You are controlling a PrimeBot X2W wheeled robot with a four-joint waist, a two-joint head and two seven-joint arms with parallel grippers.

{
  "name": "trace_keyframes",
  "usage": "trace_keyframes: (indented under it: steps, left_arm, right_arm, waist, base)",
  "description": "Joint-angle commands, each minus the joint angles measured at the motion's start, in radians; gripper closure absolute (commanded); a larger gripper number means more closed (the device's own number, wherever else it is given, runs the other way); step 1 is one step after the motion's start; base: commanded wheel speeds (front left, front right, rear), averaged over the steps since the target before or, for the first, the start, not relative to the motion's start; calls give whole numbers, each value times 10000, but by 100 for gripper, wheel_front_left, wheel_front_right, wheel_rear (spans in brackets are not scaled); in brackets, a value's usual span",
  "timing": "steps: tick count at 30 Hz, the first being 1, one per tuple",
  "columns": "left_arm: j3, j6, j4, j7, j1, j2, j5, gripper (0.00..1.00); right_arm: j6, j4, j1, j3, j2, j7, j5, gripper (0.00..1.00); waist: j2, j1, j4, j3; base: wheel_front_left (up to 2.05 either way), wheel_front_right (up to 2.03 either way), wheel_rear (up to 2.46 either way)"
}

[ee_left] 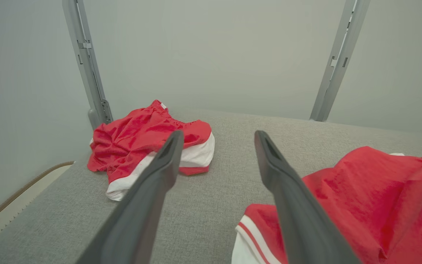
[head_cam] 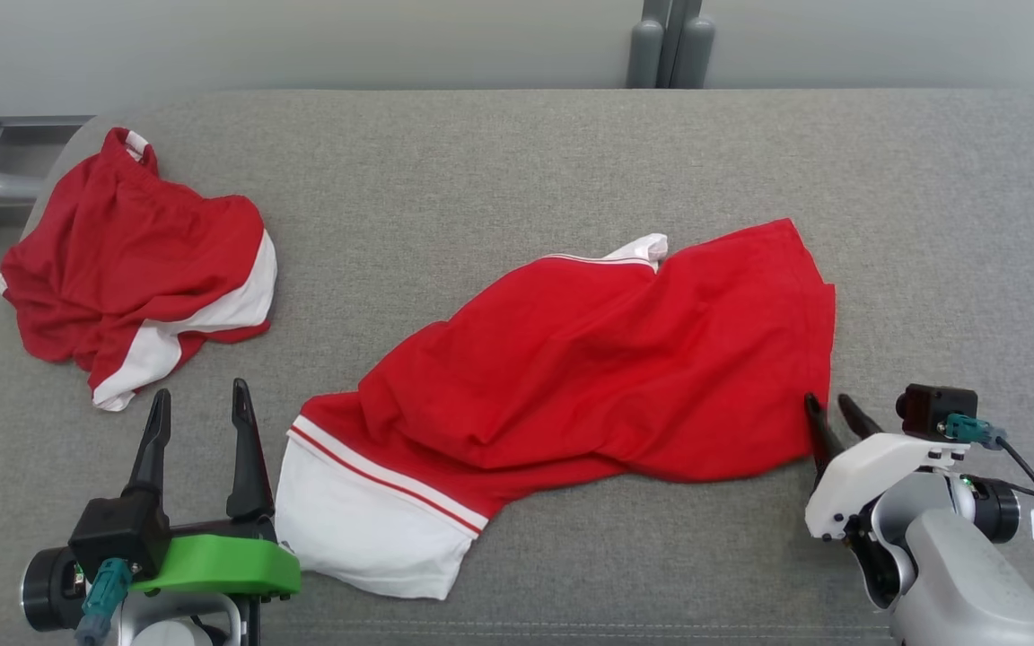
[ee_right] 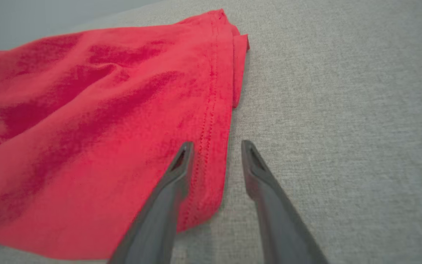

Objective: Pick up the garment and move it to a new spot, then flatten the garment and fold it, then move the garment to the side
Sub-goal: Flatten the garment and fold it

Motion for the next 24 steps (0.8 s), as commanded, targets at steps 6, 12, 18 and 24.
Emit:
trace_keyframes:
  steps: [6,12,18,24]
  left_arm:
    - [-53,36,23,-24,-176,8,-76,0]
    - [-126,-1,111,-24,-248,7,-93,0]
    - [-97,12,132,-24,-305,7,-134,0]
    - [-59,65,143,-24,-211,6,-152,0]
  right_arm:
    - [-1,-150,-106,57,-175,409,167,0]
    - [-3,113,-354,360,-262,1433,625,0]
    - [0,254,-384,753,-245,1699,1027,100]
    - [-1,-116,-304,1089,-442,1260,1375,100]
  waist:
    - [0,0,-115,65]
    - [0,0,63,129]
    - [0,0,192,162]
    - [0,0,59,114]
  base:
    - [0,0,0]
    - [0,0,0]
    - [0,0,0]
    - [0,0,0]
